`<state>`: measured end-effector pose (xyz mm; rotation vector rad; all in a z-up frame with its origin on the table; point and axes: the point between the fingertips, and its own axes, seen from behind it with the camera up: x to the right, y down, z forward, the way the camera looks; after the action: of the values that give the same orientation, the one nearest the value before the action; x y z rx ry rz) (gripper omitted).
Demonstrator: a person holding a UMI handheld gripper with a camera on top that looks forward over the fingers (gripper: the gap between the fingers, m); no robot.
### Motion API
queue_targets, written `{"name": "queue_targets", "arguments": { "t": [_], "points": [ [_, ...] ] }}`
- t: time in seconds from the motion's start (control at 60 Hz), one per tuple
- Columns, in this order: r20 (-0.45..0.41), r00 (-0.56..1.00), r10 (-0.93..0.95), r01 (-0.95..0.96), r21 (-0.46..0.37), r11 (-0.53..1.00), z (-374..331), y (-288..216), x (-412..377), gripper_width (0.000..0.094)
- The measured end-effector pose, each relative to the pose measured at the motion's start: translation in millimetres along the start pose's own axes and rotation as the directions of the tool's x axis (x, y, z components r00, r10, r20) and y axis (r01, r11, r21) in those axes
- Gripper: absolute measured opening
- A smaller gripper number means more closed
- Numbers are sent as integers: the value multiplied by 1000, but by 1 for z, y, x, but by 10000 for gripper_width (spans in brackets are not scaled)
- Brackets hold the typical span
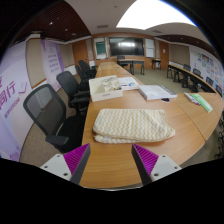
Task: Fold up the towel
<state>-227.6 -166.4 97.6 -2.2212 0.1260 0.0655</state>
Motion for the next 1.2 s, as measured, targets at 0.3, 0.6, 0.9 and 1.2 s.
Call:
{"name": "queue_targets", "arguments": {
  "t": [0.3,0.6,0.9,1.2],
  "points": [
    [-94,993,-66,64,-16,998,168,-50,-37,859],
    [-217,967,-132,120,-71,990,220,-40,-14,198],
    [-98,993,-71,62,-89,994,205,-48,-34,36],
    [232,960,158,-164,7,986,125,-140,-76,40]
  ]
}}
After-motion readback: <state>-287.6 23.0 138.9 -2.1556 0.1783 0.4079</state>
